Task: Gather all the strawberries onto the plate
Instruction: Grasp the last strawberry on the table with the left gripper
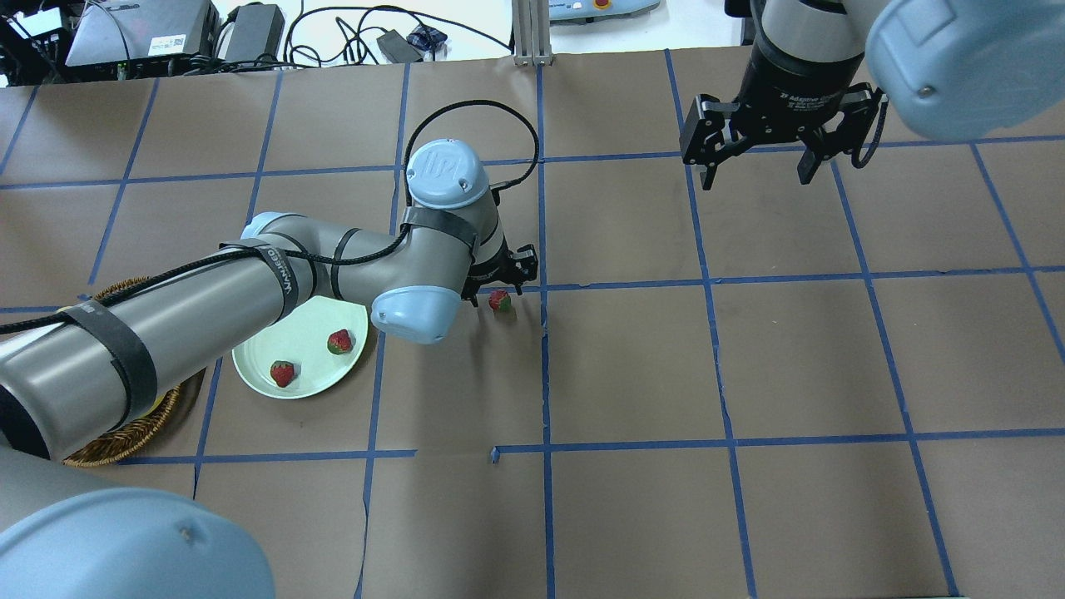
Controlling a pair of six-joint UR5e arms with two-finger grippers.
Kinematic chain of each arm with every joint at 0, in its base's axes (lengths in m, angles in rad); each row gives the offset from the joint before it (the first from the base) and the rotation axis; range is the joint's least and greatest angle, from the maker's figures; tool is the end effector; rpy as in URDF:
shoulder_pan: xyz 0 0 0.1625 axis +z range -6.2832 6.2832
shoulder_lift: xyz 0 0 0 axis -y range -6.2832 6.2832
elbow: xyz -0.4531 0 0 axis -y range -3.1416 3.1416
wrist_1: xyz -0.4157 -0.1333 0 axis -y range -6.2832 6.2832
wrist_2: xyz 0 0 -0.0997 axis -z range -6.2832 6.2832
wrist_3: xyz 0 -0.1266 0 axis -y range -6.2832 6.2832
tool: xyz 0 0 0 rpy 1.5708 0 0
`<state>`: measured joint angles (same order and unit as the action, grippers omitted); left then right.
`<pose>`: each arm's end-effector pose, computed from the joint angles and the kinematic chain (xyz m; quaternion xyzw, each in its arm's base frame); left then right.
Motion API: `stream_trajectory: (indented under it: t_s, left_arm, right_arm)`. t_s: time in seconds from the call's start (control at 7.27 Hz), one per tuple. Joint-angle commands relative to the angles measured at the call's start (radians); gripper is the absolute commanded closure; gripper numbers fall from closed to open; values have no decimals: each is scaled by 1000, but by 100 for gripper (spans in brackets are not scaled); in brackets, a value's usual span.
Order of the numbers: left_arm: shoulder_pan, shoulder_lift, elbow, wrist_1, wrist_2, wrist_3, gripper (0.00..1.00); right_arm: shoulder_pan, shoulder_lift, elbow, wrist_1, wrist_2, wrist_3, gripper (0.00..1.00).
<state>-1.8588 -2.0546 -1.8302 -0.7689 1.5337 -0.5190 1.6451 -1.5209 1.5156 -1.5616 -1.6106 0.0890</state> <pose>-0.3095 -0.5589 0.1619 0.1146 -0.9928 0.0197 0.0286 0.1678 -0.5265 0.4904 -0.0073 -0.9998 -0.0003 0.0200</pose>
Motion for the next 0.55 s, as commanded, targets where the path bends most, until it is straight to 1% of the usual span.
stream_trajectory:
  t_s: [0.0,0.14,0.28,0.41]
  left_arm:
    - [0,4,5,-1,2,29,96]
    - [13,34,17,-22,31,96,95]
    - [85,69,20,-97,83,159,93]
    - [183,111,3,-149,85,274,92]
  right_arm:
    - [-1,1,0,-3,0,0,0]
    - [1,1,0,-2,0,0,0]
    - [-1,1,0,-2,0,0,0]
    - [-1,1,0,-3,0,0,0]
